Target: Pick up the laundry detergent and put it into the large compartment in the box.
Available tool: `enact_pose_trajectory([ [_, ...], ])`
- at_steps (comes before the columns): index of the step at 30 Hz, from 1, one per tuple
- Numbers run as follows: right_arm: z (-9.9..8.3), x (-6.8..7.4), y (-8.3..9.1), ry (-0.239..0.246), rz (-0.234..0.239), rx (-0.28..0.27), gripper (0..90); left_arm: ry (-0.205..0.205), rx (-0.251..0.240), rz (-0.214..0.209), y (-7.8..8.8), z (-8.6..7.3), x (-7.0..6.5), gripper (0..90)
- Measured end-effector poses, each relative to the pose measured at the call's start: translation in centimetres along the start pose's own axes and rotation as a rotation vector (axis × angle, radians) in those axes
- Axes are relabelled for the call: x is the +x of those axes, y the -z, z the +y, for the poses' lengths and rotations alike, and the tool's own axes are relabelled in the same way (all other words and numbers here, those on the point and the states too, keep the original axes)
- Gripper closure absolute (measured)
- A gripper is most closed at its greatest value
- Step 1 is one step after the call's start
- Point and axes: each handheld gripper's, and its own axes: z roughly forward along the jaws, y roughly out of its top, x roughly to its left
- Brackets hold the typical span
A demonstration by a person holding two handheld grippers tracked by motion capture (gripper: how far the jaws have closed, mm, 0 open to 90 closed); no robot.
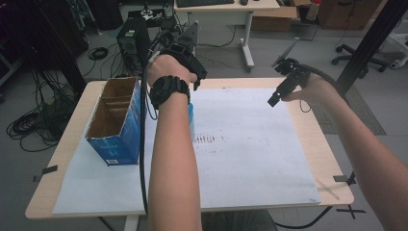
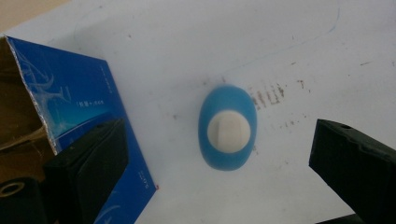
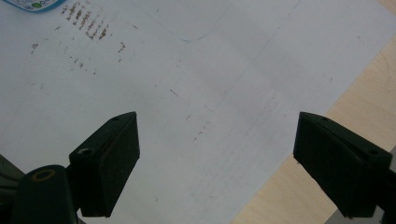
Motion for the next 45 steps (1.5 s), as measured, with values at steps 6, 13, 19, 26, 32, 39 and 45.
enact_pose_trajectory([
  [6, 0.0, 0.0, 0.0, 0.001, -0.002, 0.003, 14.3, 0.000, 0.011, -0.009, -1.0, -0.1, -0.2, 5.4],
  [13, -0.1, 0.0, 0.1, 0.001, -0.002, -0.002, 14.3, 0.001, 0.024, -0.010, -1.9, -0.1, -0.5, 5.4],
  [19, 0.0, 0.1, 0.0, 0.001, -0.003, 0.003, 14.3, 0.005, 0.035, -0.011, -2.7, -0.1, -0.7, 5.4],
  [26, -0.1, 0.1, 0.0, 0.004, -0.002, 0.001, 14.2, -0.001, 0.046, -0.011, -3.3, -0.2, -1.0, 5.7],
  [32, -0.1, 0.2, 0.0, 0.003, -0.002, -0.001, 14.2, 0.005, 0.049, -0.017, -4.0, -0.3, -1.1, 5.7],
  [39, -0.1, 0.3, -0.1, 0.005, -0.001, 0.000, 14.1, 0.006, 0.046, -0.009, -4.1, -0.5, -1.0, 5.7],
  [45, -0.2, 0.2, -0.3, 0.004, 0.004, 0.001, 14.1, 0.005, 0.047, -0.014, -4.8, -0.5, -1.2, 5.9],
])
